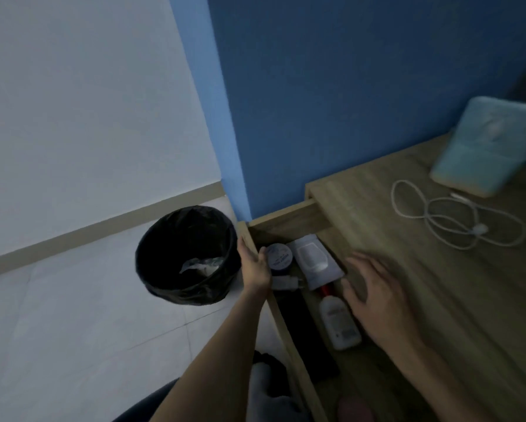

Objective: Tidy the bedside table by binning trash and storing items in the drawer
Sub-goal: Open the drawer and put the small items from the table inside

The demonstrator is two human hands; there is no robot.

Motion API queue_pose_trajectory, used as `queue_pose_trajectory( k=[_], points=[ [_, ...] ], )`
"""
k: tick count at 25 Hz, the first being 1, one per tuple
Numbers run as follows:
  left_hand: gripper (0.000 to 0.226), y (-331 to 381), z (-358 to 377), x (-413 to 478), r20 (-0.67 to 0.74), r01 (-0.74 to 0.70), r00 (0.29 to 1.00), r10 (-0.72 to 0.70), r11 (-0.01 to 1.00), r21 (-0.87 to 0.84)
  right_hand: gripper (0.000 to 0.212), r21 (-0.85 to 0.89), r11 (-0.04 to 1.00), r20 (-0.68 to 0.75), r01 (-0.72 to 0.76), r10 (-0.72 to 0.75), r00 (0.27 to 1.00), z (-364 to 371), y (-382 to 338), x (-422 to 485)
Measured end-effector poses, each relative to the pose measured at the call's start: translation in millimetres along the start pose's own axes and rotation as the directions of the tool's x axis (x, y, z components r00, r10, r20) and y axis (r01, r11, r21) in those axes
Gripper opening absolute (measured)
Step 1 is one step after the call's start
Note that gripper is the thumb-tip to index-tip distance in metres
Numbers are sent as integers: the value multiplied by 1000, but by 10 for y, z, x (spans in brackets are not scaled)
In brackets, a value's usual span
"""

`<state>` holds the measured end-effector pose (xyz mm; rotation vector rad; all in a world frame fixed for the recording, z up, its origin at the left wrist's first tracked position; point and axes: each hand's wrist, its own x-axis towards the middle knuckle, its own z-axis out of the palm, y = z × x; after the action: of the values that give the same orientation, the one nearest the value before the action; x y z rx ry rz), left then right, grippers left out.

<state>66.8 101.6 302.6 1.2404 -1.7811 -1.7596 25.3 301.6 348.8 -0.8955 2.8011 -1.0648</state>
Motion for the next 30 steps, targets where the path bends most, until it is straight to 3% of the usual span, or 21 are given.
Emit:
queue_pose_trajectory(
  k=[6, 11, 18, 23, 30],
  points=[
    [63, -59, 238, 140, -36, 13, 999, -12, 999, 29, 34, -30, 993, -181, -115, 108, 978, -564, 394, -274],
    [55, -14, 403, 107, -51, -58, 997, 61, 996, 63, 32, -42, 978, -298, -204, 183, 937, -975, 706, -429],
    [55, -4, 666, 176, -17, -22, 1000, 23, 997, 70, 47, -47, 862, -418, -504, 441, 794, -1504, 1220, -391],
    [56, 62, 921, 150, 9, -78, 997, 77, 995, 58, 62, -55, 783, -386, -619, 555, 737, -1607, 1486, -289],
    [52, 80, 1079, 190, 0, -70, 998, 71, 995, 73, 60, -57, 750, -351, -658, 602, 717, -1564, 1627, -211]
  ],
)
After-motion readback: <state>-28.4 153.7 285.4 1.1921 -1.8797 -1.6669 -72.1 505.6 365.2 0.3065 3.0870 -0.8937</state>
